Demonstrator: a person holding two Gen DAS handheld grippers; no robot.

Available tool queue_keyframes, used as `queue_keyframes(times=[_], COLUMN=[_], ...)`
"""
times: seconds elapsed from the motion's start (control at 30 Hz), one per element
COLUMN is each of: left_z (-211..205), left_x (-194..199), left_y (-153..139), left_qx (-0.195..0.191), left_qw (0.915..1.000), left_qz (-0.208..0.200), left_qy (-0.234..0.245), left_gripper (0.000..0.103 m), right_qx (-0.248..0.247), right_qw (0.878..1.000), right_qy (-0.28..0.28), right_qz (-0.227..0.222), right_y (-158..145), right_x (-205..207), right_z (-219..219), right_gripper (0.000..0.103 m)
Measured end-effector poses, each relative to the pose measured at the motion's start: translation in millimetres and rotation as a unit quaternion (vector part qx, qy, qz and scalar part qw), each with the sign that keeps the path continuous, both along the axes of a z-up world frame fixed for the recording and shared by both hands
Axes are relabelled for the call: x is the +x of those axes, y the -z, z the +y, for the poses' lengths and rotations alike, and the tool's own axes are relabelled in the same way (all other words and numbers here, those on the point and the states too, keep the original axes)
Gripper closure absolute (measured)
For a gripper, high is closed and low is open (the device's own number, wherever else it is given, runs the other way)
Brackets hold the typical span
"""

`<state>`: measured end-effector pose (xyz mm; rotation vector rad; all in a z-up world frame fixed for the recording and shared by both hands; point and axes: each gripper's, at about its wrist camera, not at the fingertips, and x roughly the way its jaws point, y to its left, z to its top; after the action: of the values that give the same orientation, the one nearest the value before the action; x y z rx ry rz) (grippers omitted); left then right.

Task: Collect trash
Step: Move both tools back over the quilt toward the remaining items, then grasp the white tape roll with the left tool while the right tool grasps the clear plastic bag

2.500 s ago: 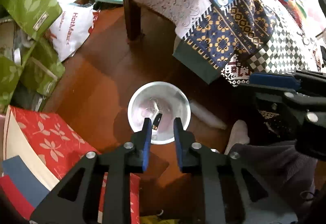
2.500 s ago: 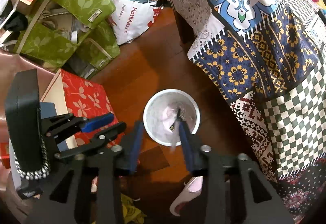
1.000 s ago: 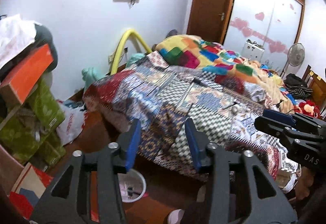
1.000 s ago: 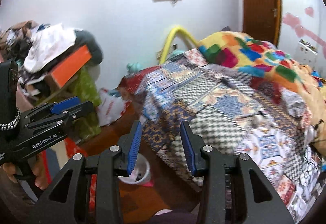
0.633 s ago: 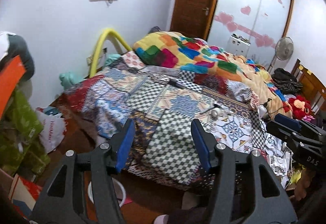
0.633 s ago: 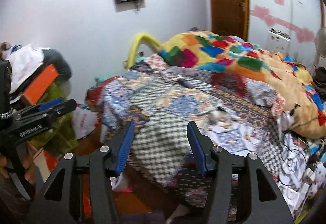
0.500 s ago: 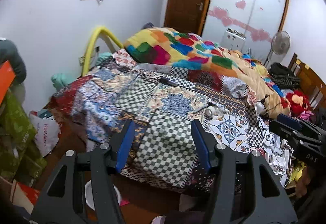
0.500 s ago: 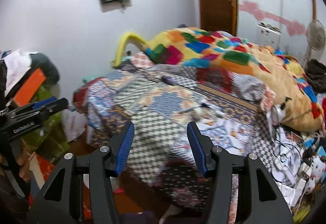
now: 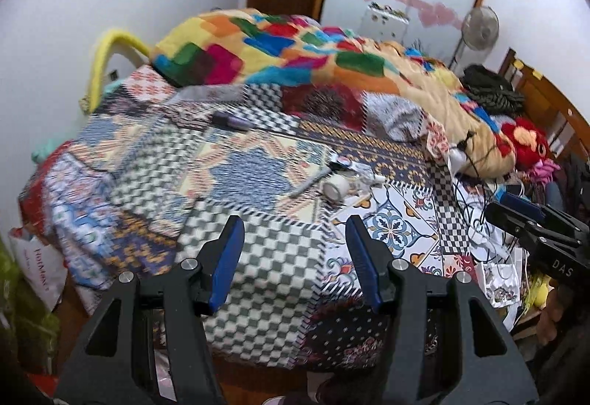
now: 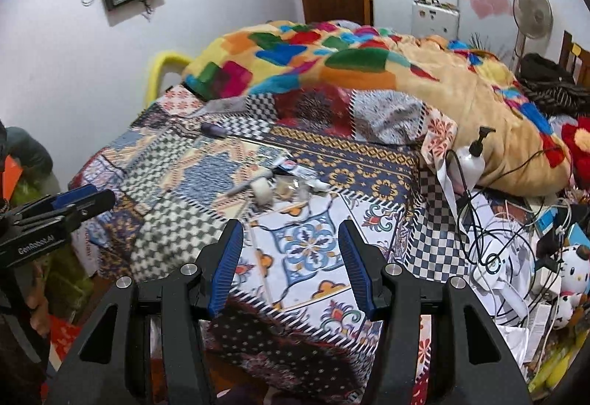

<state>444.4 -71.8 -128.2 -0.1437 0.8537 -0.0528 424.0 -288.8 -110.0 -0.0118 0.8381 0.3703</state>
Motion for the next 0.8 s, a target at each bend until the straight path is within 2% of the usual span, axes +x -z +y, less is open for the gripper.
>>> queue_keyframes(times=[0.43, 0.67, 0.7, 0.73, 0.8], left_z=[-46, -52, -52, -52, -53], left_x=[120, 154, 156, 157, 158], left_y=[112, 143, 145, 146, 147], left_qx=[-0.04, -0.067, -0.073, -0.075, -0.073], left_qw=[0.9944, 0.9927, 0.9925, 0.9924, 0.9922], left_qz=[0.073, 0.073, 0.069, 0.068, 0.063], left_qy=[0.065, 0.069, 0.069, 0.07, 0.08], left_gripper=[0.047, 0.047, 0.05, 0.063, 0.064], right_qx=[0.012, 0.019, 0.023, 0.027, 0.035], right_qw=[0.998, 0.998, 0.998, 0.997, 0.997], right_qy=[0.011, 0.002, 0.0, -0.002, -0.01], right_qz=[0.052, 0.062, 0.064, 0.066, 0.07], right_y=[65, 83, 85, 87, 89], right_x=[62, 82, 85, 88, 95], right_z=[-12, -6, -5, -3, 3], right_gripper=[0.053, 0.053, 0.054, 0.056, 0.056])
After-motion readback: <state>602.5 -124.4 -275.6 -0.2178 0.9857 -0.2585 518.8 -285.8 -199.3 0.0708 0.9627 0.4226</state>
